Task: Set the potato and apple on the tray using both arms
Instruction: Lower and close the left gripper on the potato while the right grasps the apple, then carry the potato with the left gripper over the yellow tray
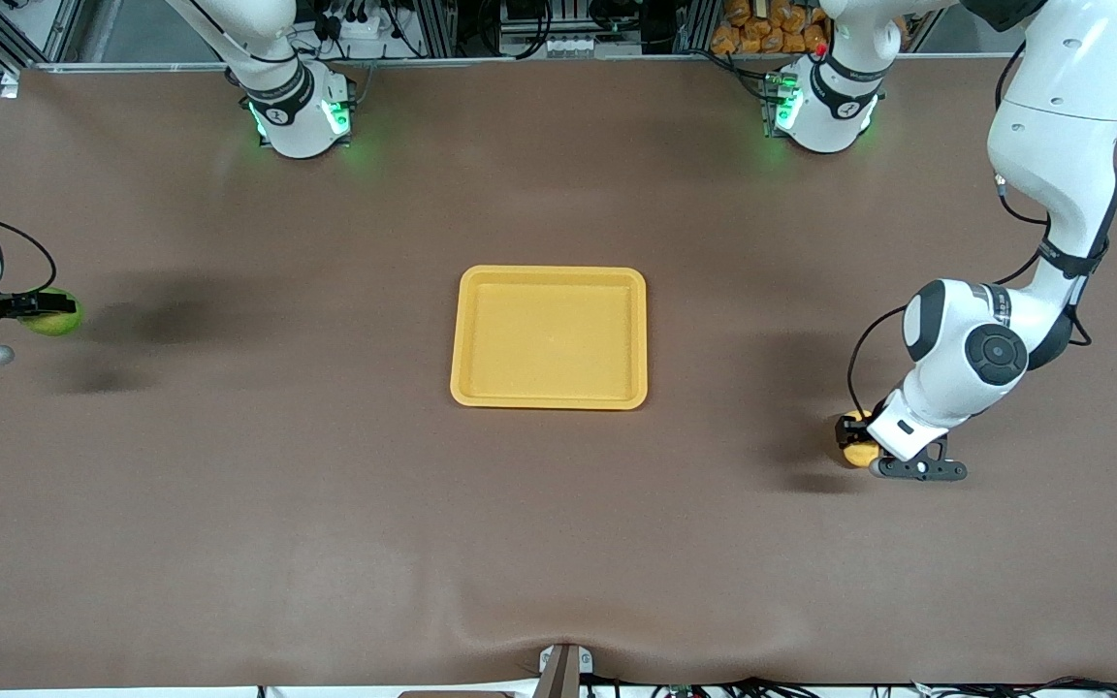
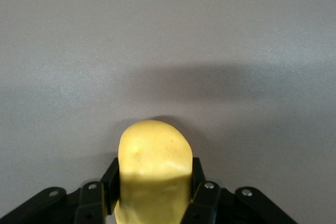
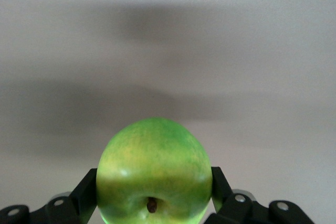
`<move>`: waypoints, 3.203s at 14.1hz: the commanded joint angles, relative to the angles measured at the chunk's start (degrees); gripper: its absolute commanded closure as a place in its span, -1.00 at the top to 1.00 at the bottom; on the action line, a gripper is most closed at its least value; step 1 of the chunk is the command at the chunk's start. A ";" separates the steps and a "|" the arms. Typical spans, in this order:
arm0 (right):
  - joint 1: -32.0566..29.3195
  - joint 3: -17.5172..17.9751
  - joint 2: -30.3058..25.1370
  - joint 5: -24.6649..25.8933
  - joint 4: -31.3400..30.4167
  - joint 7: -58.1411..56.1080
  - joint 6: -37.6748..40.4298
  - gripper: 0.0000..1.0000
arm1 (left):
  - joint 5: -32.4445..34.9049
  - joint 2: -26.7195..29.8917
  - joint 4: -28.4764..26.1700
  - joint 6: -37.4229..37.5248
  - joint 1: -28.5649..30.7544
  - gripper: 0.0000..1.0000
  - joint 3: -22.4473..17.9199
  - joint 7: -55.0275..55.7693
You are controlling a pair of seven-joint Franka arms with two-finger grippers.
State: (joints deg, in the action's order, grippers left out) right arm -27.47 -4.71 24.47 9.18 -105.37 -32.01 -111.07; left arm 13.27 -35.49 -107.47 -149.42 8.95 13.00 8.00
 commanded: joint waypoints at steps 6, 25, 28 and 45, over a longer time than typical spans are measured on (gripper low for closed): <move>0.75 1.55 -1.89 -3.29 6.39 -0.86 11.05 -1.00 | 1.06 3.23 -0.11 3.34 0.01 -0.53 1.50 -0.26; 8.49 4.01 -4.70 -8.39 12.38 2.83 18.08 -1.00 | 1.32 5.26 6.03 18.36 -14.91 -0.68 12.84 21.69; 9.45 3.92 -5.14 -10.58 12.38 3.88 19.66 -1.00 | 2.98 5.08 6.74 20.13 -20.10 -0.67 12.23 26.61; 24.04 4.01 -11.29 -14.81 10.63 24.71 24.33 -1.00 | 9.67 -2.65 11.05 20.13 -33.90 -0.41 6.88 44.47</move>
State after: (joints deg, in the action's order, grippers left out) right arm -4.67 -0.29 15.37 -4.53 -93.05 -9.39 -86.92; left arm 21.11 -37.21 -98.25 -130.31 -22.57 22.43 50.81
